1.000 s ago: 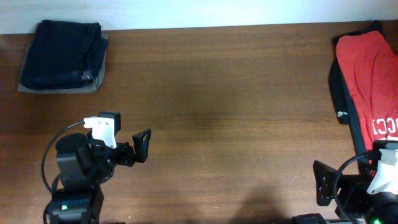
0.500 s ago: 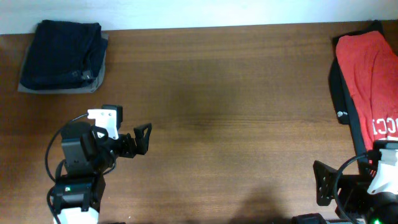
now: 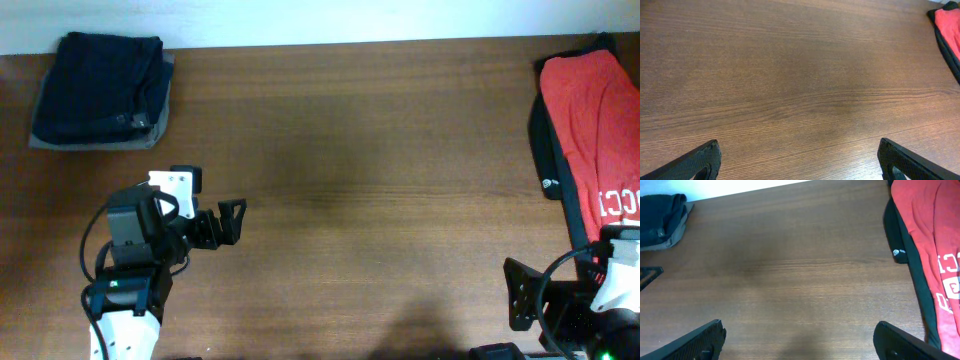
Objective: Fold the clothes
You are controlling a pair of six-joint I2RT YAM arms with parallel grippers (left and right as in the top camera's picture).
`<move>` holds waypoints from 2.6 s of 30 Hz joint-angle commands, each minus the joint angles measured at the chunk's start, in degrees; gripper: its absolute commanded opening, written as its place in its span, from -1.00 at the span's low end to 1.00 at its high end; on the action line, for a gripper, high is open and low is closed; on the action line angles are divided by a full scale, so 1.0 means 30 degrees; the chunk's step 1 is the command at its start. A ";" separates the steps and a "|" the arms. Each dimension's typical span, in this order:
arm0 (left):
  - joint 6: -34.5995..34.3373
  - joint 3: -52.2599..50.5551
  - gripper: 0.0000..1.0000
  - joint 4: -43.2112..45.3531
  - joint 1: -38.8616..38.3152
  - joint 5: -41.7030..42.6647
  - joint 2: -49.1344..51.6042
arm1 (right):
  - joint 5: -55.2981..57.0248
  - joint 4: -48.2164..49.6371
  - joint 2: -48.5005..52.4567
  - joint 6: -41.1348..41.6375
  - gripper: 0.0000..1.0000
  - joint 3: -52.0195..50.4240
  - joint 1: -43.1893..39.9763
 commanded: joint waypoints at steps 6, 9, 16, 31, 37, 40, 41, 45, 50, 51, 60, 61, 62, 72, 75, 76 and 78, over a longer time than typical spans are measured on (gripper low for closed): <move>-0.0175 -0.0087 0.99 0.0087 -0.0073 -0.0080 0.0772 | 0.0452 0.0000 -0.0226 0.0153 0.98 0.0007 0.0029; -0.0168 -0.0087 0.99 0.0087 -0.0073 -0.0080 0.0940 | 0.0452 -0.0007 -0.0488 0.0153 0.98 0.0007 0.0029; -0.0175 -0.0087 0.99 0.0087 -0.0073 -0.0080 0.0969 | 0.0452 -0.0007 -0.1392 0.0153 0.98 0.0007 0.0029; -0.0175 -0.0087 1.00 0.0087 -0.0073 -0.0080 0.0976 | 0.0444 -0.0007 -0.3198 0.0160 0.97 0.0007 -0.1945; -0.0175 -0.0087 0.99 0.0087 -0.0073 -0.0080 0.0976 | 0.0685 -0.0321 -0.4503 -0.0029 0.98 0.0007 -0.2834; -0.0175 -0.0087 1.00 0.0087 -0.0073 -0.0080 0.0976 | 0.0969 -0.0364 -0.5231 -0.0058 0.98 -0.0277 -0.2900; -0.0175 -0.0087 1.00 0.0087 -0.0073 -0.0080 0.0976 | 0.0969 -0.0109 -0.5537 -0.0066 0.98 -0.0576 -0.2900; -0.0175 -0.0087 0.99 0.0087 -0.0073 -0.0080 0.0976 | 0.1523 0.1887 -0.7067 -0.0262 0.98 -0.3308 -0.3038; -0.0168 -0.0087 0.99 0.0087 -0.0073 -0.0080 0.0976 | 0.1443 0.6623 -0.9107 -0.1224 0.97 -0.9107 -0.3497; -0.0175 -0.0087 0.99 0.0087 -0.0073 -0.0080 0.0976 | 0.1421 0.7679 -0.9449 -0.1217 0.98 -1.0404 -0.3504; -0.0175 -0.0087 0.99 0.0087 -0.0073 -0.0080 0.0976 | 0.0809 1.6895 -1.1300 -0.1217 0.98 -2.0159 -0.3497; -0.0168 -0.0087 0.99 0.0087 -0.0073 -0.0080 0.0976 | 0.0663 1.7733 -1.1497 -0.1217 0.97 -2.0997 -0.3497; -0.0175 -0.0087 0.99 0.0087 -0.0073 -0.0080 0.0976 | 0.0474 1.8506 -1.1752 -0.1224 0.98 -2.1806 -0.3497; -0.0168 -0.0087 0.99 0.0087 -0.0073 -0.0080 0.0976 | -0.0007 2.2841 -1.4287 -0.1209 0.97 -2.6476 -0.3432; -0.0168 -0.0087 0.99 0.0087 -0.0073 -0.0080 0.0976 | -0.0007 2.4035 -1.4571 -0.1209 0.98 -2.7248 -0.3424; -0.0168 -0.0087 0.99 0.0087 -0.0073 -0.0080 0.0976 | -0.0007 2.4312 -1.4659 -0.1209 0.98 -2.7474 -0.3424; -0.0175 -0.0087 0.99 0.0087 -0.0073 -0.0080 0.0976 | 0.0015 2.4735 -1.4819 -0.1217 0.97 -2.7853 -0.3330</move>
